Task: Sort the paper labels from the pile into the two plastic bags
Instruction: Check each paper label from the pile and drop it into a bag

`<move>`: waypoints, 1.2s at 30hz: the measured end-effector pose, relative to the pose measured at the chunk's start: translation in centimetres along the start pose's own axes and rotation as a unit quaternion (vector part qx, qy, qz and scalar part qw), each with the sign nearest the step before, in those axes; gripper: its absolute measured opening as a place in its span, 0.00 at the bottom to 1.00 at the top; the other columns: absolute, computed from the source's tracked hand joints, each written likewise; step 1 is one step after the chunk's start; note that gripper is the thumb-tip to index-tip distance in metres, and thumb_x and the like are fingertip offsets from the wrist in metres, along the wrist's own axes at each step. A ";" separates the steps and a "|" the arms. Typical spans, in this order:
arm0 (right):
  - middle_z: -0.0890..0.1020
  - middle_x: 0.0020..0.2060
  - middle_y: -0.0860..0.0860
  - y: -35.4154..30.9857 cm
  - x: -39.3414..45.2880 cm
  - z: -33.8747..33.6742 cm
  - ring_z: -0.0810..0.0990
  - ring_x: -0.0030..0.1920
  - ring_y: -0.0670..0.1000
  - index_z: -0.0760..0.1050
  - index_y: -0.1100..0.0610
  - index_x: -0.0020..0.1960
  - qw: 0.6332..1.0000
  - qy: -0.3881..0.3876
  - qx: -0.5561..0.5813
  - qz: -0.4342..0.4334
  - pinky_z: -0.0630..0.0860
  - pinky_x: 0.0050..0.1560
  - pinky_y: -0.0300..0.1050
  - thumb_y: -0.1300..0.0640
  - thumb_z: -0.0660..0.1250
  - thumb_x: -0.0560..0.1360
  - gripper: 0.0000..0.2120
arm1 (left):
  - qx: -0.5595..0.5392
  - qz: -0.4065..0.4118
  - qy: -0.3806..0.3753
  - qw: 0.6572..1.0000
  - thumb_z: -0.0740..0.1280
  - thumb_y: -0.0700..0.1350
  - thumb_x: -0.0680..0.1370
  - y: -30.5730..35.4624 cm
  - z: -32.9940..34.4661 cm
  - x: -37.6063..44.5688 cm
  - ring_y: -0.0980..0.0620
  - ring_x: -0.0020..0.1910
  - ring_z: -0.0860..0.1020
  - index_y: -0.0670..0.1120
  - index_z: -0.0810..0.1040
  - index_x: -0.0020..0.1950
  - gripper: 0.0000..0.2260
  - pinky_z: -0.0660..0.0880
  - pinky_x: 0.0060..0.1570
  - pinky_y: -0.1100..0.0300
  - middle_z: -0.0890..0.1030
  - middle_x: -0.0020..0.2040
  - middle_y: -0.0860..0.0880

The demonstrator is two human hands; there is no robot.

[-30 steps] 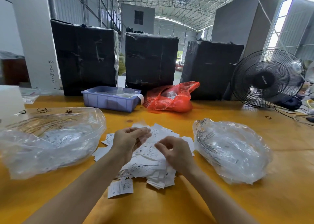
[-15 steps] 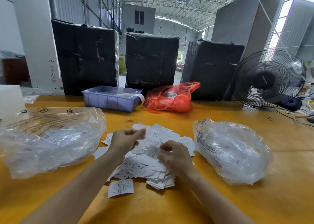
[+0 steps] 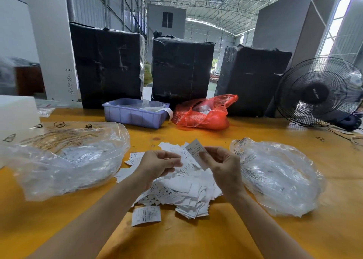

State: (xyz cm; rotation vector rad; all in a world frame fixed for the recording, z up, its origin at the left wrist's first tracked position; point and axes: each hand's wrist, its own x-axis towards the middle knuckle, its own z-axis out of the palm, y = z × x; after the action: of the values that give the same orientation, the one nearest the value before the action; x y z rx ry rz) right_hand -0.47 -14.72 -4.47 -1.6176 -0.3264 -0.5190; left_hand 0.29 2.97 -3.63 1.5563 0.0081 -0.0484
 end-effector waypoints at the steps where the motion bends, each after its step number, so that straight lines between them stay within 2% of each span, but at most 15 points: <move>1: 0.83 0.40 0.44 0.0 0.0 0.1 0.83 0.42 0.41 0.80 0.51 0.45 1.000 -0.009 -0.009 -0.009 0.79 0.42 0.34 0.65 0.71 0.72 0.10 | 0.001 0.000 -0.004 1.000 0.72 0.36 0.72 0.0 0.0 0.0 0.59 0.27 0.78 0.42 0.82 0.43 0.02 0.73 0.28 0.69 0.84 0.34 0.48; 5: 0.83 0.41 0.45 0.3 0.0 0.1 0.83 0.43 0.44 0.81 0.55 0.49 0.998 -0.025 -0.050 -0.023 0.79 0.43 0.35 0.65 0.71 0.72 0.09 | 0.008 -0.003 -0.009 1.000 0.72 0.39 0.72 0.1 0.1 0.0 0.56 0.30 0.76 0.41 0.83 0.44 0.02 0.73 0.32 0.67 0.85 0.36 0.48; 8: 0.83 0.41 0.45 0.6 0.1 0.0 0.83 0.43 0.43 0.82 0.59 0.50 0.995 -0.026 -0.089 -0.039 0.79 0.43 0.34 0.64 0.72 0.72 0.08 | -0.001 -0.012 -0.015 1.000 0.72 0.37 0.72 0.2 0.0 0.0 0.58 0.28 0.78 0.39 0.83 0.46 0.04 0.73 0.28 0.69 0.84 0.35 0.48; 16: 0.83 0.41 0.45 0.6 0.2 -0.1 0.83 0.43 0.43 0.82 0.57 0.49 0.995 -0.020 -0.091 -0.046 0.79 0.43 0.35 0.64 0.72 0.71 0.07 | -0.008 -0.041 -0.033 0.999 0.73 0.37 0.71 0.5 -0.2 -0.3 0.57 0.32 0.82 0.39 0.82 0.45 0.04 0.74 0.29 0.70 0.85 0.38 0.46; 23: 0.82 0.43 0.46 0.6 0.0 -0.4 0.82 0.43 0.40 0.82 0.60 0.50 0.985 -0.044 -0.147 -0.083 0.79 0.43 0.34 0.65 0.71 0.72 0.08 | 0.000 -0.049 -0.039 0.998 0.73 0.38 0.71 0.6 -0.3 -0.2 0.56 0.33 0.83 0.40 0.83 0.46 0.06 0.75 0.29 0.69 0.85 0.39 0.46; 28: 0.83 0.44 0.49 0.8 -0.1 -0.2 0.83 0.44 0.47 0.82 0.62 0.49 0.976 -0.048 -0.187 -0.102 0.81 0.44 0.39 0.66 0.72 0.71 0.07 | -0.001 -0.046 -0.050 0.998 0.72 0.39 0.72 0.5 -0.3 -0.2 0.55 0.36 0.83 0.41 0.83 0.45 0.03 0.75 0.32 0.68 0.86 0.40 0.45; 33: 0.84 0.42 0.52 0.8 0.0 -0.2 0.83 0.44 0.49 0.83 0.60 0.48 0.977 -0.104 -0.178 -0.060 0.81 0.44 0.44 0.66 0.71 0.71 0.06 | 0.029 -0.040 -0.052 0.997 0.73 0.41 0.72 0.4 -0.4 -0.1 0.55 0.34 0.83 0.42 0.83 0.43 0.03 0.74 0.30 0.68 0.85 0.37 0.46; 36: 0.84 0.40 0.54 1.0 -0.1 0.0 0.82 0.41 0.50 0.83 0.61 0.47 0.976 -0.147 -0.161 -0.007 0.81 0.43 0.44 0.65 0.72 0.71 0.06 | 0.048 -0.037 -0.044 0.997 0.73 0.41 0.72 0.2 -0.4 0.0 0.55 0.35 0.81 0.43 0.84 0.42 0.03 0.75 0.32 0.68 0.85 0.36 0.46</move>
State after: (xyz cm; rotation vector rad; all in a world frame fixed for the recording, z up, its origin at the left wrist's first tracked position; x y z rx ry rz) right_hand -0.05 -14.86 -5.34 -2.0155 -0.4926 -0.3539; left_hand 0.33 3.34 -3.48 1.6491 -0.0063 -0.1772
